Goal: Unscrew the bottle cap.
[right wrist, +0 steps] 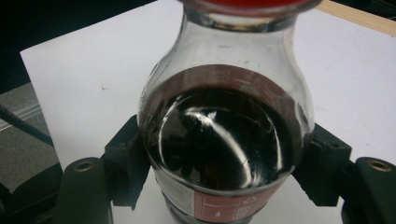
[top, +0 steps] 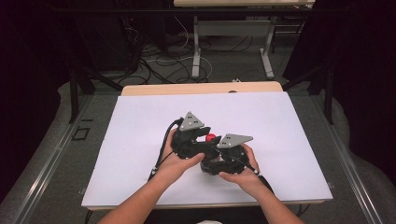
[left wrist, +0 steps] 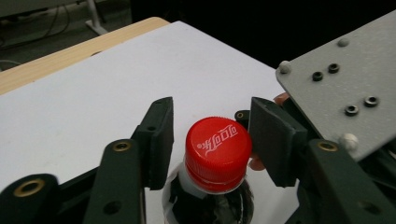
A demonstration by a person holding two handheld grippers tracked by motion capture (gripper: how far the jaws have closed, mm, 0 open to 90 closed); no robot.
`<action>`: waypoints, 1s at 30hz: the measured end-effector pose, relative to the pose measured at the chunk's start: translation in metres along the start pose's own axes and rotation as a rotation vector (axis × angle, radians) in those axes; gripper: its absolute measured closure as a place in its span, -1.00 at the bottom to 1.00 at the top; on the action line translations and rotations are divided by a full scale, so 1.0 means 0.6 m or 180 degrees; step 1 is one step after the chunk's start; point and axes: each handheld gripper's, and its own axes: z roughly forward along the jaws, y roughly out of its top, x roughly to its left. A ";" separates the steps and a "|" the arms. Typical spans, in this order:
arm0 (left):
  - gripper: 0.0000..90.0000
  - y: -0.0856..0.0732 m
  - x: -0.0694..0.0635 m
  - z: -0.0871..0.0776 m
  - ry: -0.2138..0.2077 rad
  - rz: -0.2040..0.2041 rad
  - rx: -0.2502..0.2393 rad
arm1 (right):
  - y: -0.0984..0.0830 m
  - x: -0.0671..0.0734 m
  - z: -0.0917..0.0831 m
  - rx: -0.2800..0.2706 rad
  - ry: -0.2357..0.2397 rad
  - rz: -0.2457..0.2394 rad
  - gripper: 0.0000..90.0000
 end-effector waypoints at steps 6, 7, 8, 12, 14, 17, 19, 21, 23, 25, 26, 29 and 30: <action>0.06 0.003 0.020 -0.012 -0.0303 0.0108 0.0049 | 0.001 -0.001 -0.002 -0.0036 0.0038 -0.0021 -0.34; 0.06 0.003 0.024 -0.011 -0.0363 0.0107 0.0046 | 0.002 0.000 -0.002 -0.0028 0.0056 -0.0022 -0.34; 0.07 0.004 0.028 -0.010 -0.0435 0.0139 0.0102 | 0.002 0.001 -0.003 -0.0027 0.0059 -0.0030 -0.34; 0.12 0.000 0.040 0.000 -0.0638 0.0079 0.0080 | 0.003 0.005 -0.003 -0.0029 0.0087 -0.0072 -0.34; 0.21 -0.001 0.042 0.002 -0.0704 0.0115 0.0099 | 0.003 0.006 -0.001 -0.0020 0.0088 -0.0064 -0.34; 0.34 -0.002 0.037 0.002 -0.0692 0.0154 0.0121 | 0.002 0.007 0.000 0.0002 0.0090 -0.0080 -0.34; 0.34 -0.003 0.031 0.003 -0.0598 0.0171 0.0079 | 0.001 0.007 0.001 -0.0003 0.0075 -0.0086 -0.34; 0.35 -0.004 0.024 0.002 -0.0479 0.0196 0.0069 | 0.001 0.007 0.002 0.0002 0.0050 -0.0090 -0.34; 0.35 -0.005 0.016 0.001 -0.0350 0.0232 0.0062 | 0.001 0.007 0.002 -0.0002 0.0025 -0.0070 -0.34; 0.35 -0.004 0.006 0.002 -0.0177 0.0283 0.0057 | 0.001 0.007 0.002 0.0001 0.0006 -0.0075 -0.34; 0.35 -0.003 0.002 0.002 -0.0118 0.0271 0.0060 | 0.001 0.007 0.003 0.0000 -0.0008 -0.0075 -0.34; 0.36 -0.002 -0.009 0.003 0.0029 0.0257 0.0046 | 0.000 0.007 0.002 -0.0007 -0.0034 -0.0066 -0.34; 0.36 -0.001 -0.013 0.004 0.0058 0.0244 0.0039 | 0.001 0.007 0.002 -0.0006 -0.0029 -0.0047 -0.34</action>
